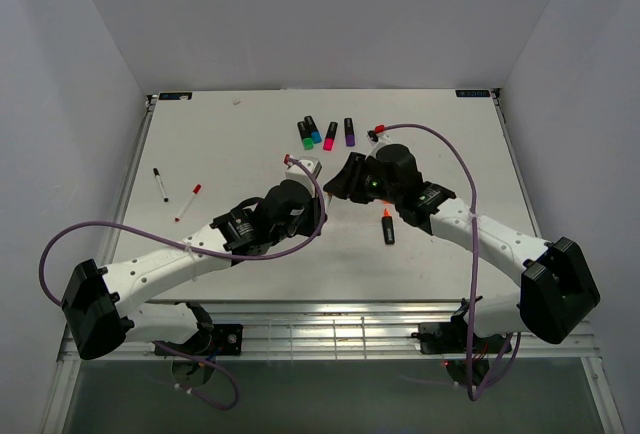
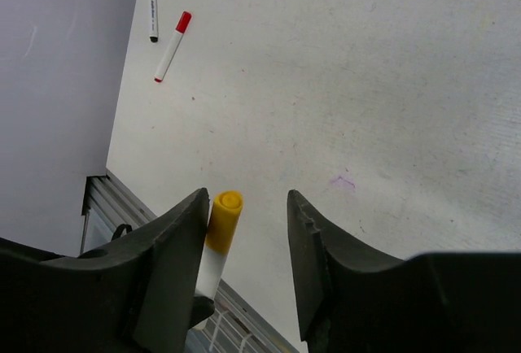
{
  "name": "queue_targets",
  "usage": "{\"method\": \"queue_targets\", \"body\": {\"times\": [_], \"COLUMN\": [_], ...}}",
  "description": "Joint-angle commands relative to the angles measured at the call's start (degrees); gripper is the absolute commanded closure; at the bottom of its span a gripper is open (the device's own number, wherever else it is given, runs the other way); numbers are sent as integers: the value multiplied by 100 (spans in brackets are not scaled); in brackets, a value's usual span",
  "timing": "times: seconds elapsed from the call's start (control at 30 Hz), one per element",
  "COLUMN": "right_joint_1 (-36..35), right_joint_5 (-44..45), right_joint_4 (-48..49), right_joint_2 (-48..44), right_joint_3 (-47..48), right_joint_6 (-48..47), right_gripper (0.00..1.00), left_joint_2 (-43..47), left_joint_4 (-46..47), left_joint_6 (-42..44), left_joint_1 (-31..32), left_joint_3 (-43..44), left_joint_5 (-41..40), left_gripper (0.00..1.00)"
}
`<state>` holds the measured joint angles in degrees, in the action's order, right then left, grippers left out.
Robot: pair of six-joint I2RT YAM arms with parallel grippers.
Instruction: Open the pen caps
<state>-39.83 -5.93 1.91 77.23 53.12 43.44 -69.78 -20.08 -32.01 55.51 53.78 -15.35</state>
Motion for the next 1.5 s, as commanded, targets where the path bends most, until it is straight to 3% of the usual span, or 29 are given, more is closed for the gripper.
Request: {"method": "queue_targets", "body": {"times": [0.0,0.07,0.1,0.17,0.23,0.27,0.3,0.4,0.57,0.67,0.83,0.87,0.97,1.17,1.3,1.47], "right_joint_1": [11,11,11,11,11,11,11,2,11,11,2,11,19,247,782,1223], "right_joint_5": [-118,-189,-206,-259,-303,-312,-312,-338,-391,-417,-452,-461,-365,-206,-320,-505], "right_joint_4": [371,433,459,477,520,529,529,556,670,731,784,784,784,688,582,197], "right_joint_2": [29,29,29,11,-41,-59,-76,-208,-340,-367,-349,-340,-288,-77,90,678], "right_joint_3": [164,128,111,84,14,-12,-30,-118,-241,-294,-285,-276,-232,119,523,1522], "right_joint_6": [68,94,112,147,226,244,279,349,446,507,543,543,543,341,218,95], "right_gripper": [53,62,75,90,92,92,92,92,92,92,92,92,92,92,92,92], "left_joint_2": [166,131,131,131,149,157,175,201,114,52,17,17,8,87,412,781], "left_joint_4": [153,162,162,223,276,302,329,399,522,575,715,776,795,838,1075,1401], "left_joint_6": [-33,-42,-42,-77,-51,-86,-104,-113,-165,-209,-279,-288,-306,-560,-911,-1342], "left_joint_1": [-5,-5,-5,-5,-5,-5,-5,-5,-5,-5,-5,-5,-5,-5,4,127], "left_joint_3": [-34,-25,-34,-43,-95,-113,-157,-245,-315,-359,-500,-535,-544,-728,-1149,-1818], "left_joint_5": [76,85,85,129,190,191,191,226,375,454,568,595,692,972,1289,1518], "left_gripper": [100,100,100,100,93,85,65,49,44,50,69,79,97,100,100,100]}}
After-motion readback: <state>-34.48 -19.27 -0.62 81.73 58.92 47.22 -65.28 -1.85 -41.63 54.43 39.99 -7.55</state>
